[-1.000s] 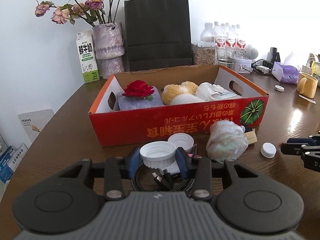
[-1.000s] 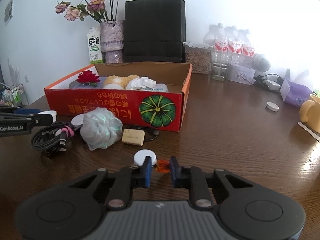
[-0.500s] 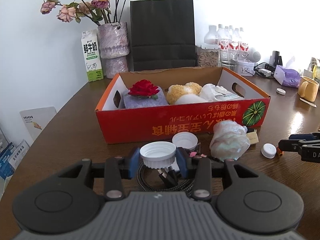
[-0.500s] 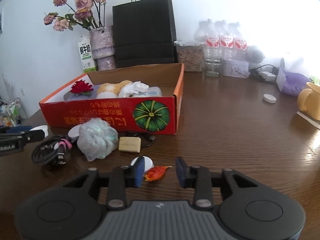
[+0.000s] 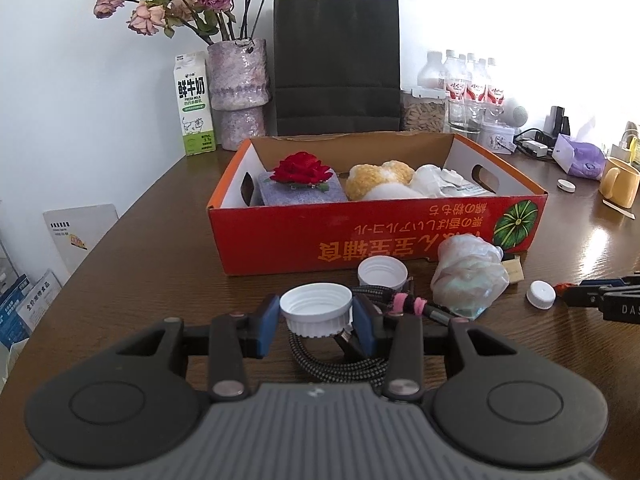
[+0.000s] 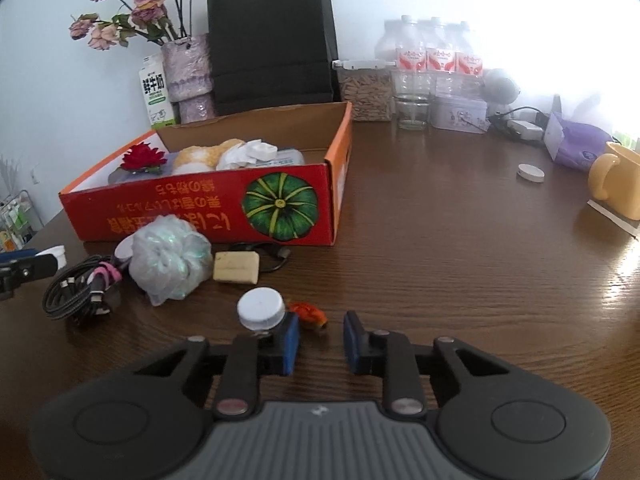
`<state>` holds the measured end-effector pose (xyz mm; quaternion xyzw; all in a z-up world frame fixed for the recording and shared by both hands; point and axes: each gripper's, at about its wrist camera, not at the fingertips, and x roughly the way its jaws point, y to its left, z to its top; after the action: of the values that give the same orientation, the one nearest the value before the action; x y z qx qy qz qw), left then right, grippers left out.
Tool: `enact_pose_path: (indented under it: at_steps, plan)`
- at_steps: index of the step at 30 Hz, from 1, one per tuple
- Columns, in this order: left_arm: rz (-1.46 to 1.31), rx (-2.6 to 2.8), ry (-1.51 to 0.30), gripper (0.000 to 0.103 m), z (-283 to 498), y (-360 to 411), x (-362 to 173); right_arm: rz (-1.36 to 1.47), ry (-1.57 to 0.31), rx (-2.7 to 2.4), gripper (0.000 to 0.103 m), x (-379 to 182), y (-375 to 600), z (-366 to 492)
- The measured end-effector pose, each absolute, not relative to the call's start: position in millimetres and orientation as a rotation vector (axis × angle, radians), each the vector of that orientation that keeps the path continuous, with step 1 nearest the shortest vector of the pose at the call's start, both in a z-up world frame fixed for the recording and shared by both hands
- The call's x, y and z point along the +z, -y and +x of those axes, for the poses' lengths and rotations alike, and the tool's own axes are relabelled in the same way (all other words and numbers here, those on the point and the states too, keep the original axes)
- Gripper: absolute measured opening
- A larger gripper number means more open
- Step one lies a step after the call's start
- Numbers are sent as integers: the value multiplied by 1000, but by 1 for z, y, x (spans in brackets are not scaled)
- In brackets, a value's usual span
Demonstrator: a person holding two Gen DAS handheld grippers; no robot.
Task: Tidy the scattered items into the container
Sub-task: 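Carry the bottle cap and orange leaf into the box and open both tools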
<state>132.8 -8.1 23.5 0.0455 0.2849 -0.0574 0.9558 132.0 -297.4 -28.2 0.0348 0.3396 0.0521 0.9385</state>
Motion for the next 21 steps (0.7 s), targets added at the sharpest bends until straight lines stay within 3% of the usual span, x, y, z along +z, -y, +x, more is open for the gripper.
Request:
enact_pose_path:
  at_steps: [6, 8, 11, 21]
  plan:
    - [96, -121, -578, 41, 134, 10, 23, -6, -695, 138, 23, -29, 285, 142]
    - [98, -120, -579, 41, 134, 10, 23, -25, -691, 143, 12, -29, 282, 143]
    - [88, -117, -571, 41, 135, 9, 24, -34, -665, 151, 12, -24, 280, 138]
    - [70, -122, -403, 41, 154, 23, 74, 0, -419, 158, 12, 47, 271, 153]
